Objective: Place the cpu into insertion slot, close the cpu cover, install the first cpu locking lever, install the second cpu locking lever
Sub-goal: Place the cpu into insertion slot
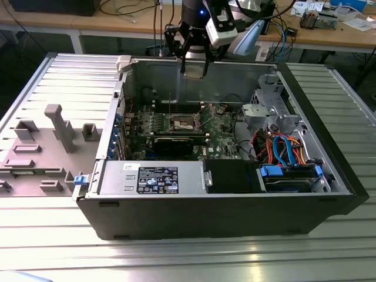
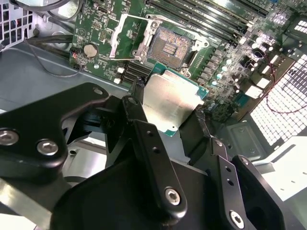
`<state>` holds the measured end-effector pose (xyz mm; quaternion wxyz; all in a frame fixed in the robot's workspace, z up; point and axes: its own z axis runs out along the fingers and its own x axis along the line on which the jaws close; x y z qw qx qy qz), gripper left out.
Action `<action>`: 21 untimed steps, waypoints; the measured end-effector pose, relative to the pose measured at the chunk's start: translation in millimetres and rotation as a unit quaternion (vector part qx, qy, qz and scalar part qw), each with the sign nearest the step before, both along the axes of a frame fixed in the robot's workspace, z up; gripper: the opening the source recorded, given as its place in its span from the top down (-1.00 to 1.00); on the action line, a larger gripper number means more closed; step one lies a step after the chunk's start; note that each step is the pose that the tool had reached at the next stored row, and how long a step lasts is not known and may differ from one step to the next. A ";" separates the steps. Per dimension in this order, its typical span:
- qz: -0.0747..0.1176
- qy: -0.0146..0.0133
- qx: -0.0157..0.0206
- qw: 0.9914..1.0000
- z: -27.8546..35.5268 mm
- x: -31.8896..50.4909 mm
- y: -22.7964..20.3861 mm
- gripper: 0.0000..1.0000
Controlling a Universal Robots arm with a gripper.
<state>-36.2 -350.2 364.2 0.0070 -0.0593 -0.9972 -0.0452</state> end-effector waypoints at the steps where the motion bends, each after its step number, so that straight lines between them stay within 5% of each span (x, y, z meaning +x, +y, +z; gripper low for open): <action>1: -0.001 0.000 0.000 1.000 0.0 0.0 0.0 -0.08; 21: -0.026 0.000 0.000 1.000 -0.3 -0.5 -0.1 -0.08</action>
